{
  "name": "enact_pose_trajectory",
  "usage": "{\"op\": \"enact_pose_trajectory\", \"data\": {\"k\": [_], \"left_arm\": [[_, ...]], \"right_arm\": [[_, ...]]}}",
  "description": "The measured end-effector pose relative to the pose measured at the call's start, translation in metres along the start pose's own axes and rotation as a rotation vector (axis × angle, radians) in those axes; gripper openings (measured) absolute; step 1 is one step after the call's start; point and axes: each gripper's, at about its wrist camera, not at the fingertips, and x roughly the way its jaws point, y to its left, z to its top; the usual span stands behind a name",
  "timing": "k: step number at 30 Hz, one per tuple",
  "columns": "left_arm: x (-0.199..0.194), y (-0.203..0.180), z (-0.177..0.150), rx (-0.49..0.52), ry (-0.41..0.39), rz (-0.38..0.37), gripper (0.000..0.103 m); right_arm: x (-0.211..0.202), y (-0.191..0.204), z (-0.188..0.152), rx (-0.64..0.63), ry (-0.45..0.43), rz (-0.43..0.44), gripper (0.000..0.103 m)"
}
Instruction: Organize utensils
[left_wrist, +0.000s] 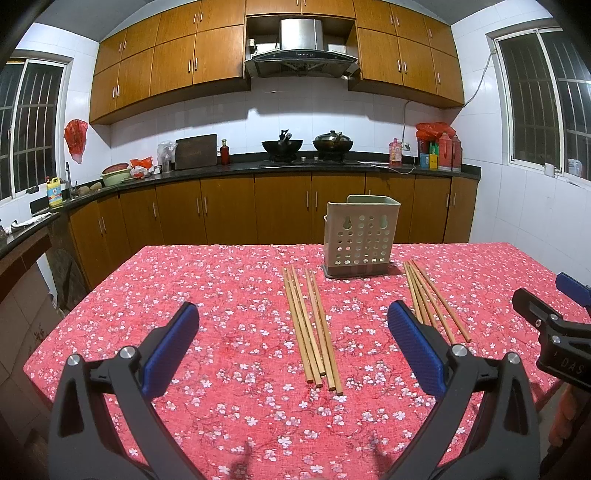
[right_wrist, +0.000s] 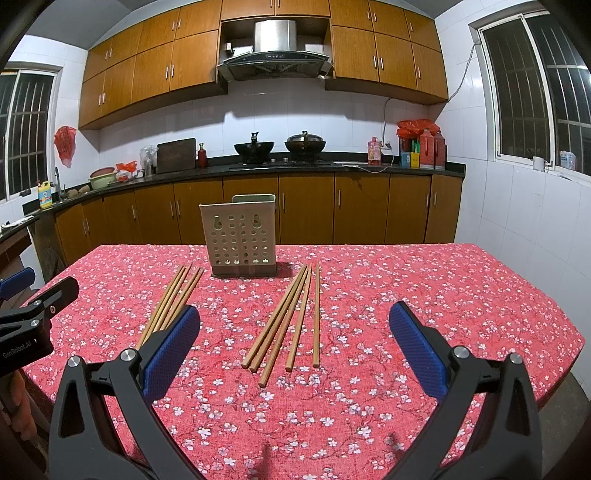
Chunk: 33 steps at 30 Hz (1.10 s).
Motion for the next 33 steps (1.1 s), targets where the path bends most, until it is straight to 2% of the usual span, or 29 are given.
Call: {"op": "enact_pose_trajectory", "data": {"k": [6,10,13,16,18,20,22,27,31,32,33], "left_arm": [[0.011,-0.011,-0.012,-0.003,0.020,0.006,0.099],[0.043,0.001,-0.011,-0.029,0.149,0.032,0.099],[0.070,0.011,-0.013,-0.049,0.251,0.041,0.099],[0.090,0.021,-0.013,-0.056,0.326,0.035,0.099],[0.103,0.027,-0.012,-0.057,0.363,0.027,0.099],[0.114,0.031,-0.010,-0.054,0.385,0.019,0.099],[0.123,0.033,-0.008,-0.047,0.401,0.009,0.093],[0.145,0.033,-0.011,-0.041,0.470,-0.035,0.066],[0.157,0.029,-0.018,-0.045,0.520,-0.082,0.052],[0.159,0.028,-0.019,-0.044,0.529,-0.093,0.048],[0.161,0.027,-0.021,-0.042,0.537,-0.103,0.044]], "right_arm": [[0.005,-0.004,-0.002,0.012,0.027,0.012,0.101],[0.025,-0.015,-0.005,0.043,0.107,-0.001,0.101],[0.047,-0.028,-0.008,0.092,0.204,-0.006,0.101],[0.075,-0.038,-0.008,0.111,0.312,-0.024,0.090],[0.094,-0.043,-0.008,0.119,0.381,-0.022,0.074],[0.112,-0.047,-0.007,0.137,0.439,-0.012,0.064],[0.129,-0.049,-0.006,0.152,0.471,0.000,0.055],[0.162,-0.043,-0.010,0.142,0.540,0.022,0.041],[0.178,-0.040,-0.019,0.125,0.587,0.013,0.030],[0.181,-0.040,-0.022,0.135,0.602,0.012,0.024],[0.180,-0.041,-0.023,0.140,0.582,0.010,0.021]]}}
